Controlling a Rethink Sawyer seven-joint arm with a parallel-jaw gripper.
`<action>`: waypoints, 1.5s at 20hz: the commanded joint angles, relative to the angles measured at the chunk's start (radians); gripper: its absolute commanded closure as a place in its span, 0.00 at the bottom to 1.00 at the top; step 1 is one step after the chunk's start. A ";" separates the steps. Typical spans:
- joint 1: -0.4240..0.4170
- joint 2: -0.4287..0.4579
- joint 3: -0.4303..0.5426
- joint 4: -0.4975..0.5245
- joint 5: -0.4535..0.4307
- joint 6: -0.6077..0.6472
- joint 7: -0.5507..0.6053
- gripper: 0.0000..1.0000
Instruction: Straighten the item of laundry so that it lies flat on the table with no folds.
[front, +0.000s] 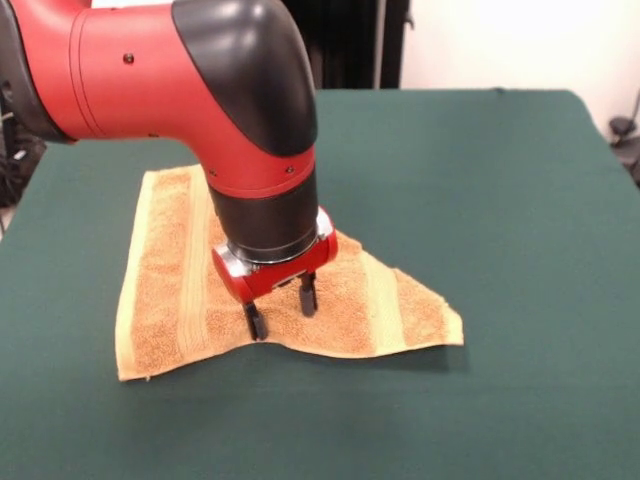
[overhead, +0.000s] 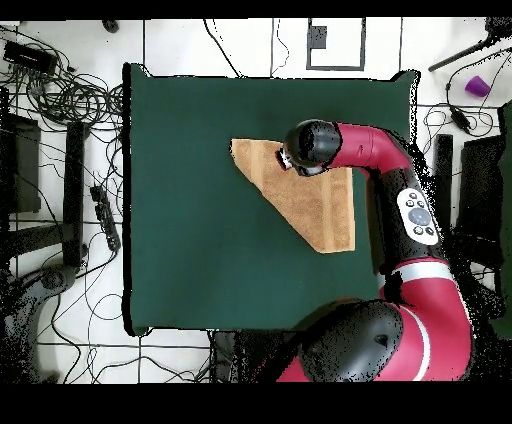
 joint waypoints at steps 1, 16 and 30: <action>0.046 0.006 -0.017 0.145 0.034 0.038 0.088 0.00; 0.054 -0.050 -0.028 0.187 0.088 0.076 0.098 0.00; 0.062 -0.071 -0.052 0.216 0.112 0.047 0.115 0.00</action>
